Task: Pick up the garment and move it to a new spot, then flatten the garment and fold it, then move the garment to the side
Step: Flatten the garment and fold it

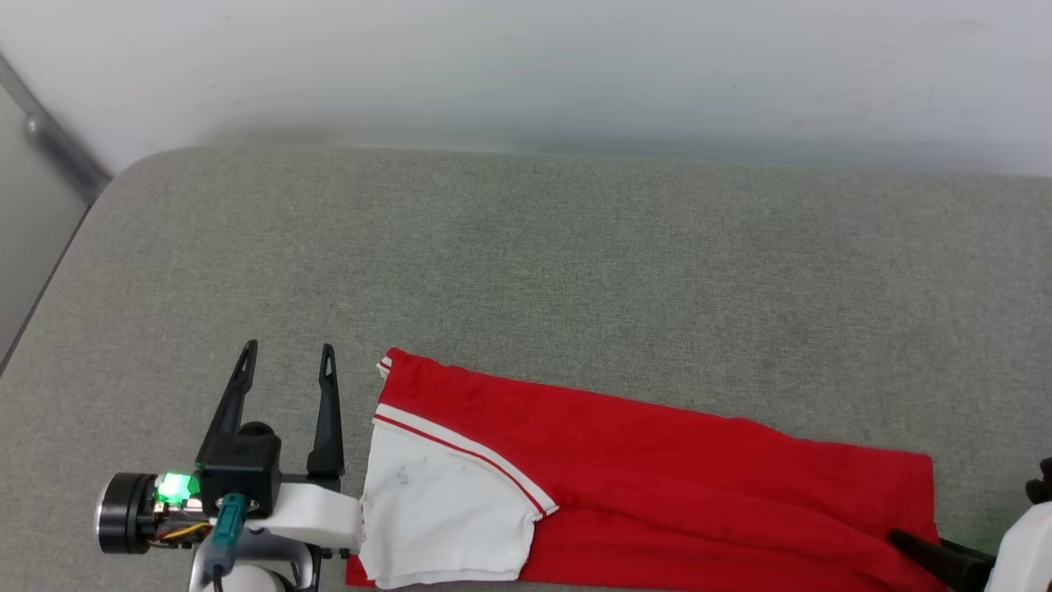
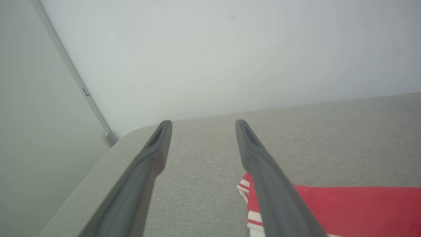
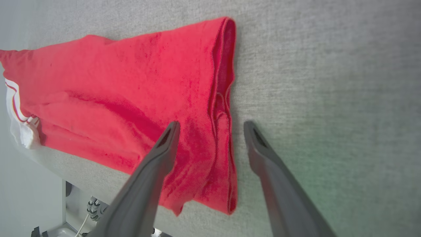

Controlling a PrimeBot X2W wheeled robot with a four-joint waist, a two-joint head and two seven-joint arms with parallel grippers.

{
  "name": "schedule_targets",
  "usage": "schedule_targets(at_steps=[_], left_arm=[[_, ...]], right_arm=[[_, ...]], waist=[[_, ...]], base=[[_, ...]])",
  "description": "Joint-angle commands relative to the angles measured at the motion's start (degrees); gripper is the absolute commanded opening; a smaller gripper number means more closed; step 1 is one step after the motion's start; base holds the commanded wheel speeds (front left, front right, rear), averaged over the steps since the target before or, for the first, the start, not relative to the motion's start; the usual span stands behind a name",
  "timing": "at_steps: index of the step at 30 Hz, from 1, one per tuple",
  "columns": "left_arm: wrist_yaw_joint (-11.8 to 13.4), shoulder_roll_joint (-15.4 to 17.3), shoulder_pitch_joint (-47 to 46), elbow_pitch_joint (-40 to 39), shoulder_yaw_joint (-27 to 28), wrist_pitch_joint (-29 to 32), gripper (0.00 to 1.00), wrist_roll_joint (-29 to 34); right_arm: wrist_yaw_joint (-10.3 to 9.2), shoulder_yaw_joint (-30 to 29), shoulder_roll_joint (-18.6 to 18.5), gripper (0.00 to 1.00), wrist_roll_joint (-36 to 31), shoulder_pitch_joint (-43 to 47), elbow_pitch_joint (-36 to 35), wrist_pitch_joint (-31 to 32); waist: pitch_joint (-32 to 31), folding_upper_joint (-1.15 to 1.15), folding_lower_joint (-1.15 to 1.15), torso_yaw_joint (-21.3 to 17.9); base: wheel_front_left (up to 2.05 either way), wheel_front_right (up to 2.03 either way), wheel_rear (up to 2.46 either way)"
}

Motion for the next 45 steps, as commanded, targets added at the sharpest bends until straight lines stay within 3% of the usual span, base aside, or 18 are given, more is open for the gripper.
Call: schedule_targets(at_steps=[1, 12, 13, 14, 15, 24, 35, 39, 45], left_arm=[[-0.8, -1.3, 1.7, -0.2, 1.4, -0.1, 1.0, 2.2], [-7.6, -11.3, 8.7, 1.6, 11.1, -0.1, 1.0, 13.2], [-8.2, -12.0, 9.0, 1.7, 11.7, -0.1, 1.0, 13.9], [-8.8, -12.7, 9.3, 1.8, 12.4, -0.1, 1.0, 14.7], [-9.4, -13.3, 9.6, 1.9, 12.9, -0.1, 1.0, 15.6], [-13.0, -17.3, 13.2, 2.3, 17.7, -0.1, 1.0, 20.4], [-15.6, -19.9, 16.5, 1.3, 21.3, -0.1, 1.0, 23.6], [-16.4, -20.3, 17.3, 1.1, 22.7, -0.1, 1.0, 24.4], [-17.5, -21.1, 18.0, 0.9, 23.9, -0.1, 1.0, 25.2]], right_arm=[[0.0, 0.9, 0.9, 1.0, -0.2, -1.0, 0.5, 0.5], [0.0, 8.6, 7.1, 1.0, 0.1, -5.0, 2.5, 1.7], [-0.01, 9.0, 7.1, 0.84, -0.3, -5.4, 2.8, 1.2], [-0.01, 9.5, 6.9, 0.31, -0.8, -5.8, 3.2, 0.7], [-0.01, 9.7, 6.7, 0.0, -1.0, -6.2, 3.6, 0.3], [-0.05, 10.1, 1.6, 0.0, -0.2, -6.1, 4.9, -3.1], [-0.02, 7.8, -8.6, 0.0, 0.4, -3.5, 4.5, -4.2], [-0.01, 7.5, -11.1, 0.0, 1.3, -2.5, 0.6, -2.4], [-0.01, 8.0, -11.4, 0.0, 2.2, -2.5, -10.7, 1.0]], waist=[[0.4, 0.0, 0.0, 0.3], [1.1, 0.0, 0.0, 1.8], [1.0, 0.0, 0.0, 2.0], [1.0, 0.0, 0.0, 2.2], [0.9, 0.0, 0.0, 2.3], [-1.2, 0.0, 0.0, 1.9], [-3.4, 0.0, 0.0, 1.0], [-4.1, 0.0, 0.0, 0.6], [-4.7, 0.0, 0.0, 0.2]], base=[[0.0, 0.0, 0.0], [0.0, 0.0, 0.0], [0.0, 0.0, 0.0], [0.0, 0.0, 0.0], [0.0, 0.0, 0.0], [0.0, 0.0, 0.0], [0.0, 0.0, 0.0], [0.0, 0.0, 0.0], [0.0, 0.0, 0.0]])
